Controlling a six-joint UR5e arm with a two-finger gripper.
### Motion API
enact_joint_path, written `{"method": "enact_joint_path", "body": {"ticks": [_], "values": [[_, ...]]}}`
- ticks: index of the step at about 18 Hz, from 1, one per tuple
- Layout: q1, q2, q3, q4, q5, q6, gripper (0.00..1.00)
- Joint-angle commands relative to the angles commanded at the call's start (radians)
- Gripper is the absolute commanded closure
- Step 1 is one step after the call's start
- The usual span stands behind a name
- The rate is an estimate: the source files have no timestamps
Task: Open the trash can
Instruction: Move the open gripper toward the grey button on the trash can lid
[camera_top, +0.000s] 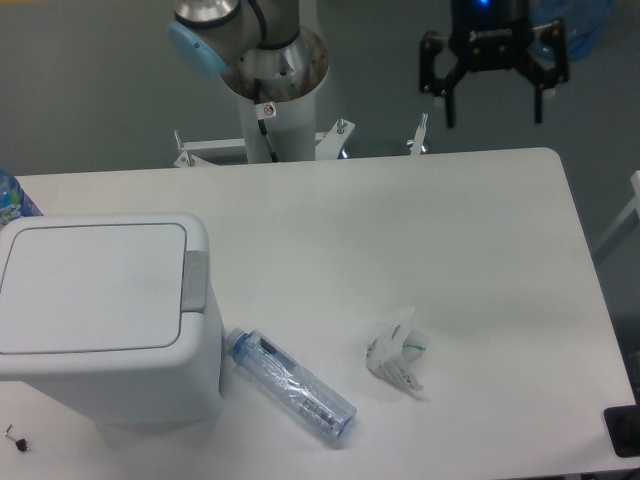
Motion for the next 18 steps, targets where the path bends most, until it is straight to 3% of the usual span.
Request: {"method": "enact_joint_path", "body": {"ticks": [3,6,13,18], "values": [[-0.044,-0.015,0.005,0.002,0.002,-0.032,0.00],[-0.116,-0.058,0.025,0.003,0.000,-0.156,0.00],[-0.213,-0.136,0.037,0.129,-0.008,-0.474,0.00],[-0.267,-0.146,0.032,0.135,-0.015,-0.658,0.00]]}}
